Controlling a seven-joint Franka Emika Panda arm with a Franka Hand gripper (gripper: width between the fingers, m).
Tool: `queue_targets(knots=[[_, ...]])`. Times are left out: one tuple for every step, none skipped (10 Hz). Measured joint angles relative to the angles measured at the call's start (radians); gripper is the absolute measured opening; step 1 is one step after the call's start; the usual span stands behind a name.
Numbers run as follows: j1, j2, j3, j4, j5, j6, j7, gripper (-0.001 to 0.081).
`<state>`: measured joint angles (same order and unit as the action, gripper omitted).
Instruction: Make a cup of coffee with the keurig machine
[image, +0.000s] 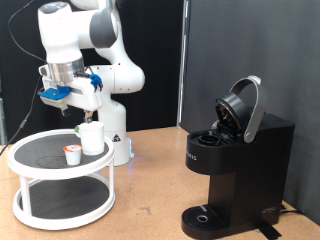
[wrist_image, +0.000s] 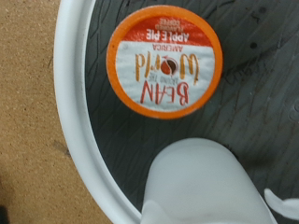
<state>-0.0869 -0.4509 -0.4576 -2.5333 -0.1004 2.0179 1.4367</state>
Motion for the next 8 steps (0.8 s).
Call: queue_targets(knots=[[0.000, 0.001, -0.001, -0.010, -0.003, 0.023, -0.003, 0.0734], [-0.001, 0.004, -0.004, -0.017, -0.007, 0.042, -0.005, 0.0734], [-0.002, 0.008, -0.006, -0.019, -0.009, 0.049, -0.010, 0.0734], [-0.002, 0.012, -0.011, -0.019, -0.010, 0.058, -0.018, 0.0734], [-0.004, 0.016, -0.016, -0.019, -0.011, 0.067, -0.022, 0.0734], [-0.006, 0.023, -0.021, -0.019, -0.011, 0.078, -0.025, 0.0734], [-0.006, 0.032, -0.029, -0.018, -0.011, 0.092, -0.026, 0.0734], [-0.007, 0.042, -0.035, -0.017, -0.009, 0.113, -0.023, 0.0734]])
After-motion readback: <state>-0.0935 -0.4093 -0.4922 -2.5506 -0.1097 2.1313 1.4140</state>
